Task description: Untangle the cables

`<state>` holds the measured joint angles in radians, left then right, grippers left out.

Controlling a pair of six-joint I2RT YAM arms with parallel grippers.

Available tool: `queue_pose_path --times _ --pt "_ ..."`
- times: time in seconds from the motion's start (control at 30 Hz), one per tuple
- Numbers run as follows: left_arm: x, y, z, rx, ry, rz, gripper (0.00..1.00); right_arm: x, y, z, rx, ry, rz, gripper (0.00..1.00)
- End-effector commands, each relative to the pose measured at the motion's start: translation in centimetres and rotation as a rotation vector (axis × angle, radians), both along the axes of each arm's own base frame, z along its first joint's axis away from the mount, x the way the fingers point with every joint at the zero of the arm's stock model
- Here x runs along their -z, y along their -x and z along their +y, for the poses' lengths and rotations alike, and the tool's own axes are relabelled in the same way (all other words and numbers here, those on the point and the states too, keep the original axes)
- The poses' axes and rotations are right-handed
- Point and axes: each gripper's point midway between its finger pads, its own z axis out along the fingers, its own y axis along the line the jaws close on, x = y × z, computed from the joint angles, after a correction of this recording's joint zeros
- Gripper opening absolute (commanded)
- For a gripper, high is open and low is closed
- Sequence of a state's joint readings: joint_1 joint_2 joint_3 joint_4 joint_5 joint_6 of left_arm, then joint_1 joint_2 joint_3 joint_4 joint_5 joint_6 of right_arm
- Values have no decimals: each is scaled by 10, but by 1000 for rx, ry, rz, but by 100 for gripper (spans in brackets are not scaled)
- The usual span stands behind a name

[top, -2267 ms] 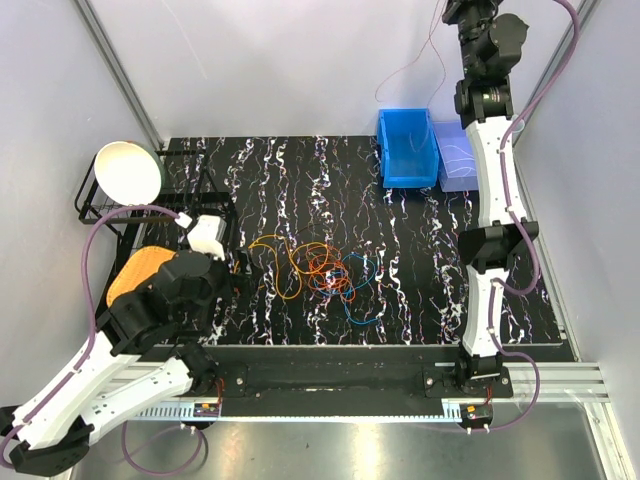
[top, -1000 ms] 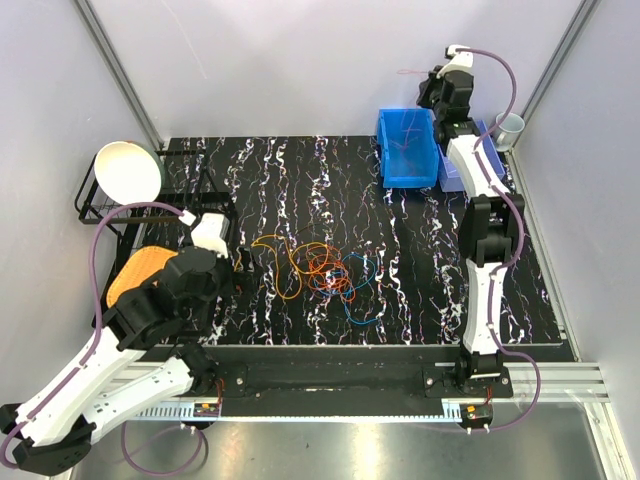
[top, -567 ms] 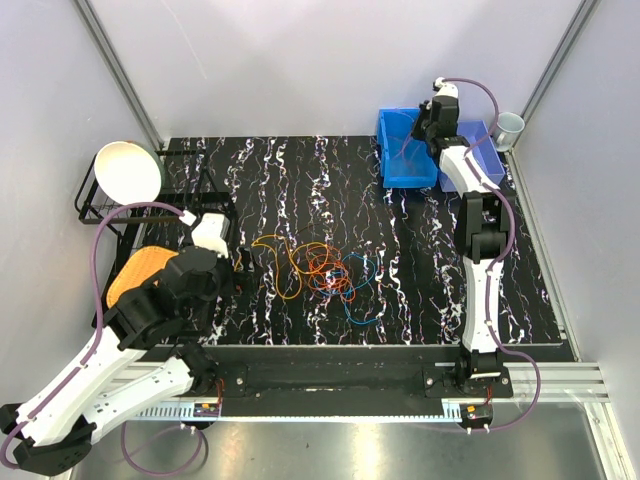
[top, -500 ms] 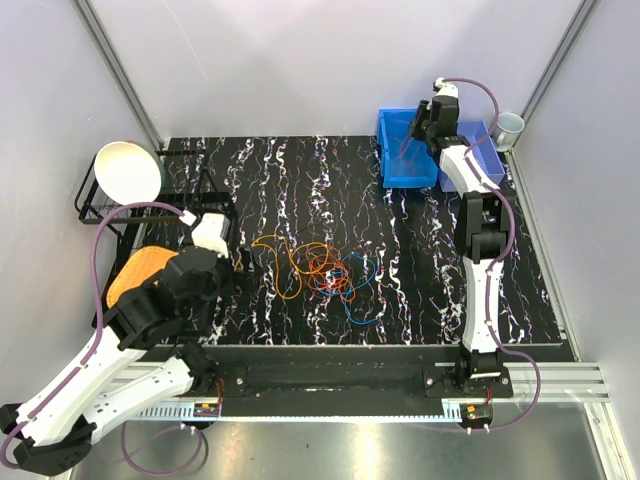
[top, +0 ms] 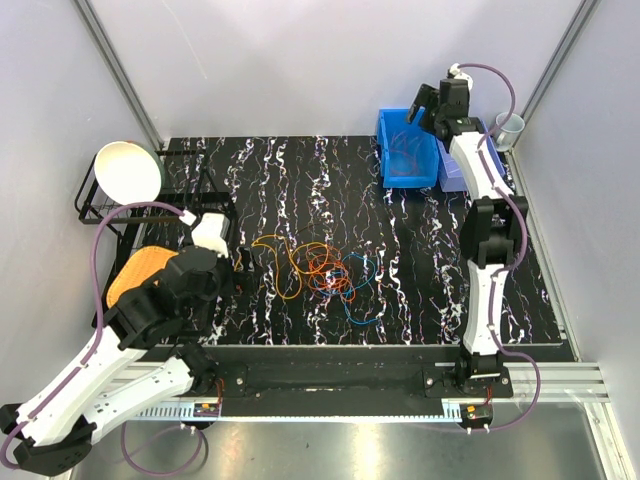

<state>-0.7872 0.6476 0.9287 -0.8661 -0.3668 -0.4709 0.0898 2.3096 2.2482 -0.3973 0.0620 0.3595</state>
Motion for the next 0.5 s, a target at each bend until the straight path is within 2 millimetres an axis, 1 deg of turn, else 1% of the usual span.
queue_pose_path --times 0.0,0.03,0.07,0.1,0.13,0.17,0.2,0.23,0.27,0.3,0.33,0.37,0.4,0.43,0.47 --pt "-4 -8 -5 -5 1 -22 99 -58 41 9 -1 -98 -25 95" --pt "-1 -9 -5 -5 -6 -13 99 -44 50 14 -15 -114 13 96" --pt "0 -10 -6 -8 -9 -8 99 -44 56 13 -14 -116 20 96" --pt "1 -10 -6 -11 -14 -5 99 -59 66 20 -43 -139 1 96" --pt "3 -12 -6 -18 -27 5 99 -41 77 21 -42 -140 42 96" --pt "5 -13 -4 -34 -37 9 99 -40 84 24 -40 -140 44 96" --pt "6 -17 1 -71 -46 7 99 -62 94 24 -44 -142 -14 96" --pt "12 -19 4 -99 -73 22 99 -39 108 26 -50 -142 29 96" --pt "19 -22 10 -141 -103 31 99 -39 116 30 -63 -151 21 96" --pt "23 -28 25 -253 -130 22 99 -62 127 33 -80 -174 -40 96" --pt "35 -30 28 -273 -184 53 99 -40 141 38 -102 -188 11 96" --pt "37 -32 28 -281 -208 65 99 -39 150 41 -115 -200 15 96" --pt "39 -34 28 -306 -219 83 99 -36 166 46 -135 -218 34 96" --pt "47 -36 25 -315 -248 119 99 -33 174 49 -144 -221 43 95" --pt "50 -38 20 -318 -234 131 99 -30 182 52 -152 -224 51 95"
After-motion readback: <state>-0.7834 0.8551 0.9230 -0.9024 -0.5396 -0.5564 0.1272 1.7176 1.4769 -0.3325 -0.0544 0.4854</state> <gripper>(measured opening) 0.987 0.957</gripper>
